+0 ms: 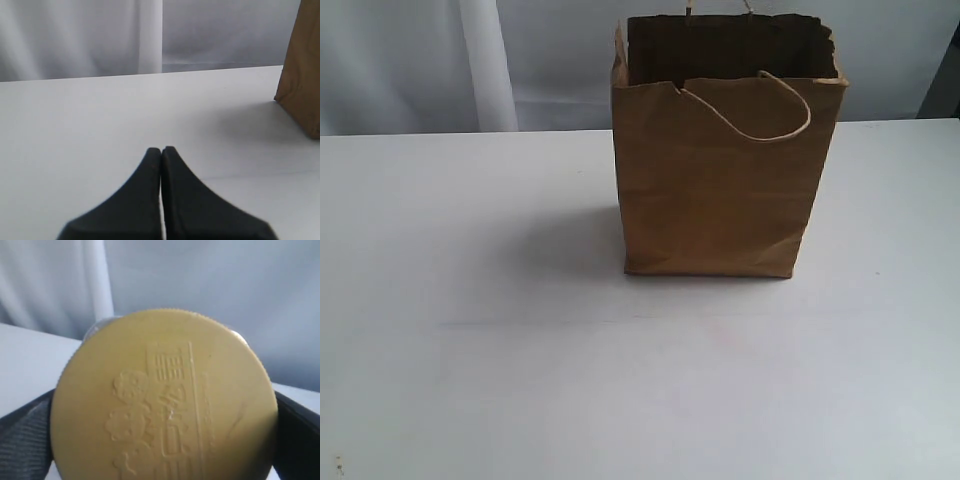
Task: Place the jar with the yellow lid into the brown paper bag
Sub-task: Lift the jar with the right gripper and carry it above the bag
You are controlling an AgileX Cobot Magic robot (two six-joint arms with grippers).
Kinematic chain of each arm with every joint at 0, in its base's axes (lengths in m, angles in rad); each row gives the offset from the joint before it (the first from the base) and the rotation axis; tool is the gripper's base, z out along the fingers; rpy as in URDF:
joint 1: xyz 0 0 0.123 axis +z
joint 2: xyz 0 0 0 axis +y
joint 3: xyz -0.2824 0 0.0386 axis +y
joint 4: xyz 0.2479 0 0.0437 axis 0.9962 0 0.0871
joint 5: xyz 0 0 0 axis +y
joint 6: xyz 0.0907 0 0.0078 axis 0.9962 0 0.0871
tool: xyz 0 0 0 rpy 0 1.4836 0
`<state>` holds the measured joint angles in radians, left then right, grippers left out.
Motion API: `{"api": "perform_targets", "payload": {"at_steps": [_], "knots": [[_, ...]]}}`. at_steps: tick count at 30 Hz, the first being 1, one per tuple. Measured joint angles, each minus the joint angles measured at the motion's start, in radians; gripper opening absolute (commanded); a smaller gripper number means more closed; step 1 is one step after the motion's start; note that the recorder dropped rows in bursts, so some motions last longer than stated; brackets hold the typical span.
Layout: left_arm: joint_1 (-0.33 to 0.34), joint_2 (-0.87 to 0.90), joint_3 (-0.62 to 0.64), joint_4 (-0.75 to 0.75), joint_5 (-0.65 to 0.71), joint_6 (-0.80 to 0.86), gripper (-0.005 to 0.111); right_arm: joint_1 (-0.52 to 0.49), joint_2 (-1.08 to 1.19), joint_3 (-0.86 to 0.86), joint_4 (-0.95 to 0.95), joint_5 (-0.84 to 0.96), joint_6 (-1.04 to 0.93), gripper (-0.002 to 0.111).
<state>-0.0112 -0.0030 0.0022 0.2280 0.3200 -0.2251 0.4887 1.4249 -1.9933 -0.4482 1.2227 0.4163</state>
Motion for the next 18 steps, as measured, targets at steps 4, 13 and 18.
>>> {"api": "perform_targets", "payload": {"at_steps": [4, 13, 18], "knots": [[0.000, 0.000, 0.000, 0.000, 0.000, 0.000, 0.001, 0.000, 0.029, -0.002, -0.107, -0.058, 0.014, 0.000], [0.000, 0.000, 0.000, 0.000, 0.000, 0.000, 0.001, -0.111, 0.226, -0.002, -0.102, -0.124, 0.022, 0.000], [0.000, 0.000, 0.000, 0.000, 0.000, 0.000, 0.001, -0.170, 0.293, -0.002, 0.029, -0.159, -0.009, 0.000]]}}
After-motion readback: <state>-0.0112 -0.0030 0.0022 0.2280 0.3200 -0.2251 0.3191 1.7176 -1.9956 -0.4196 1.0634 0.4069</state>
